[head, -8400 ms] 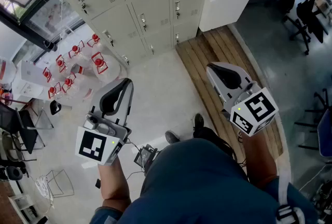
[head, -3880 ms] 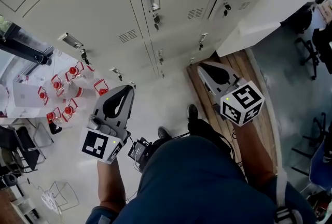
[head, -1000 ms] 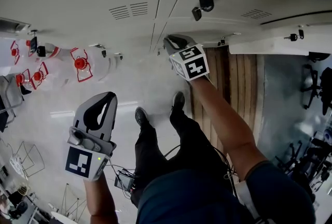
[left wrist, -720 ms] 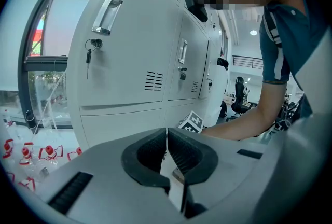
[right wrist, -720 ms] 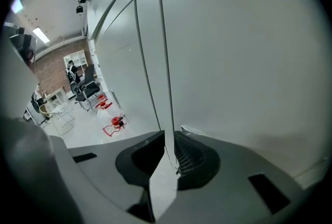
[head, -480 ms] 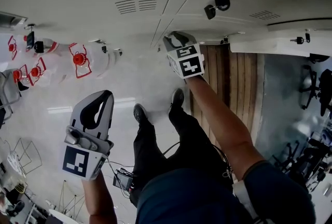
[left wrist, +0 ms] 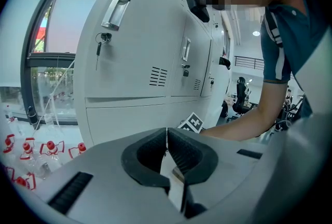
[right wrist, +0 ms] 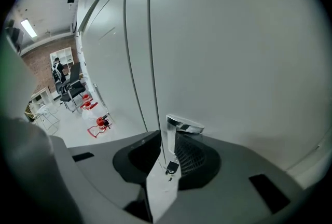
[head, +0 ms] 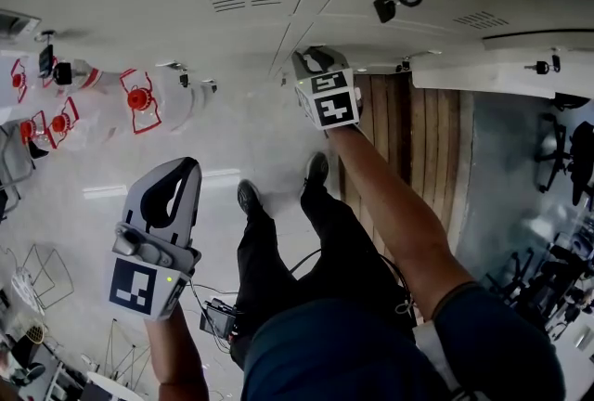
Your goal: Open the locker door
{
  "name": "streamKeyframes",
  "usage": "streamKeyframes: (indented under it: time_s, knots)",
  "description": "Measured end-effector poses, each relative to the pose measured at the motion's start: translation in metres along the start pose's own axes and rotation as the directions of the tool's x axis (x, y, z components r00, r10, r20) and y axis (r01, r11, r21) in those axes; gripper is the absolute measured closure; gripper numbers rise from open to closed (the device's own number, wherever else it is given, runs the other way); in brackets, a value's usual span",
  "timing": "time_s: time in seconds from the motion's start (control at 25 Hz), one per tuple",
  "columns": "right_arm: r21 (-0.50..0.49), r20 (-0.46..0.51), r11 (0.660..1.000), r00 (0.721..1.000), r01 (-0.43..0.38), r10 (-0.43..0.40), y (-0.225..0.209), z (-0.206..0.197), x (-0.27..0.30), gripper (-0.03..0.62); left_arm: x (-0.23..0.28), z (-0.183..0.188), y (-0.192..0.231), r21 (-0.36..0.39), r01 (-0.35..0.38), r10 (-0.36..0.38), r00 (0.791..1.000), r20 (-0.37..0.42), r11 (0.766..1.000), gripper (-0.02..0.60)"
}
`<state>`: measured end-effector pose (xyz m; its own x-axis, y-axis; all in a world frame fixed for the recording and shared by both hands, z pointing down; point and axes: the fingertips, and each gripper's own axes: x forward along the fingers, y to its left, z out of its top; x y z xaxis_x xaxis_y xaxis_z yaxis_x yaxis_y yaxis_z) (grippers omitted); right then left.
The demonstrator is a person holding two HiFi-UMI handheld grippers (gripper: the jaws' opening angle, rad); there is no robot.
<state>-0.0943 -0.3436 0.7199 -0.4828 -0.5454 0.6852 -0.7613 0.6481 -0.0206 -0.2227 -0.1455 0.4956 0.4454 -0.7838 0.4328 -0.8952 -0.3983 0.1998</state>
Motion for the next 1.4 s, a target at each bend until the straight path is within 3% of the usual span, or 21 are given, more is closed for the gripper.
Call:
streamKeyframes:
  time_s: [0.12,0.48,0.6,0.72,0.8,1.04,1.4]
  knots:
    - [-0.002,-0.006,1.0,1.0,-0.02,0.02,-0.002,-0.002,-0.005,0.516,-0.002,0.0,-0.002,0.002,0.001,-0.001,1.0,0.003,1.0,0.555]
    - [-0.039,-0.04,0.995,0.995,-0.092,0.09,0.022,-0.049,-0.055,0.516,-0.005,0.006,-0.015,0.012,0.022,-0.022,1.0,0.01,1.0,0.555]
    - [0.015,-0.049,0.999,0.998,-0.043,0.044,0.02,-0.066,-0.072,0.516,-0.003,0.022,-0.022,0.044,0.044,-0.047,0.996,0.078,0.998,0.555]
    - [0.113,-0.053,0.992,0.998,0.048,-0.043,0.014,-0.072,-0.078,0.393,-0.005,0.016,-0.027,0.047,0.049,-0.05,0.998,0.04,0.998,0.555]
    - [0.185,-0.035,0.98,0.997,0.07,-0.064,0.016,-0.066,-0.074,0.35,-0.003,0.021,-0.034,0.06,0.063,-0.067,0.995,0.075,0.996,0.555]
    - [0.326,0.021,0.937,0.99,0.128,-0.142,0.006,-0.042,-0.063,0.35,-0.005,0.01,-0.045,0.076,0.062,-0.063,0.998,0.021,0.995,0.555]
    - [0.302,0.023,0.934,0.977,0.194,-0.21,0.011,-0.058,-0.085,0.353,-0.025,0.01,-0.032,0.054,0.041,-0.043,0.998,0.038,0.998,0.555]
